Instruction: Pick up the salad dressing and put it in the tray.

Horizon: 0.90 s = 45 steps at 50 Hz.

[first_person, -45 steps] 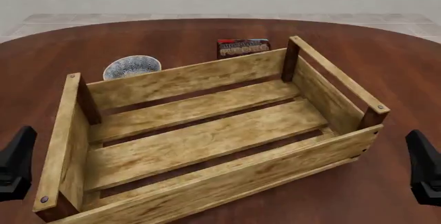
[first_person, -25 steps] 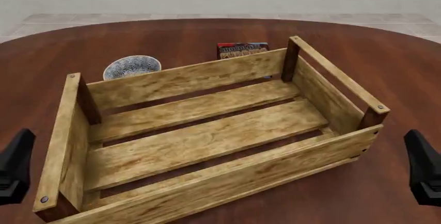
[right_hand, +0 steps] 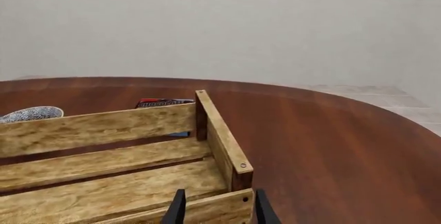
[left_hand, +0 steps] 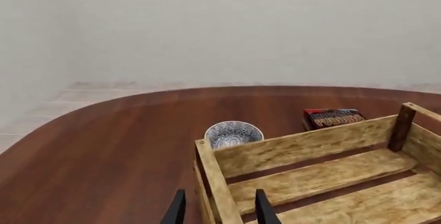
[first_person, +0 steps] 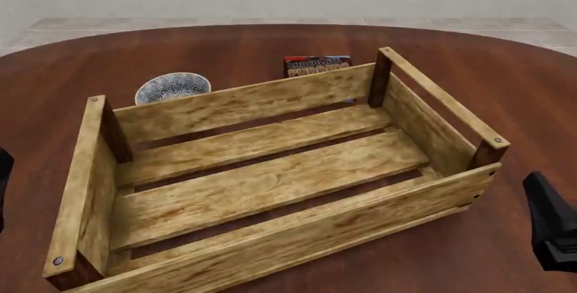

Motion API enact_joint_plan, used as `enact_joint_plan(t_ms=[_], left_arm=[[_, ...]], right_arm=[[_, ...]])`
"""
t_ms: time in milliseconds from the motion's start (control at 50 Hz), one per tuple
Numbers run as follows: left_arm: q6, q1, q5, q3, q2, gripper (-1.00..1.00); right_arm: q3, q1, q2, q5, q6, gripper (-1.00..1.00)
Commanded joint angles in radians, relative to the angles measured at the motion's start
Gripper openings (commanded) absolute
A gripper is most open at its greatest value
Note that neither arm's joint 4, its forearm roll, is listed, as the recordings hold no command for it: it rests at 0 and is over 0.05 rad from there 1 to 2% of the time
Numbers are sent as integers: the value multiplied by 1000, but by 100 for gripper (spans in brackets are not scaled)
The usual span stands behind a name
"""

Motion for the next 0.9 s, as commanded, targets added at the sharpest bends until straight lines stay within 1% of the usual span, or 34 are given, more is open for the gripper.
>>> enact_joint_plan(t_ms=[20, 60, 120, 180, 240, 320, 520, 640, 700, 800, 900], left_arm=[[34, 15, 70, -111, 42, 100], [49, 28, 73, -127, 59, 100], [45, 38, 90, -166, 78, 100], [46, 34, 105, -185, 101, 100], [46, 54, 118, -209, 115, 100], [44, 85, 127, -225, 132, 100], [41, 120, 172, -282, 162, 100], [50, 170, 199, -323, 195, 100], [52, 184, 206, -329, 203, 100], [5, 228, 223, -346, 236, 100], [8, 291, 229, -341, 245, 100]], right_arm=[[0, 7, 8, -2, -4, 100], [2, 8, 10, -5, -4, 100], [1, 10, 16, -6, -5, 100], [1, 12, 15, -5, -8, 100], [2, 13, 15, -3, -10, 100], [1, 14, 15, -1, -12, 100], [0, 12, 16, 1, -14, 100], [1, 10, 26, -8, -12, 100], [2, 8, 26, -9, -11, 100], [1, 8, 36, -17, -8, 100], [0, 9, 35, -17, -3, 100]])
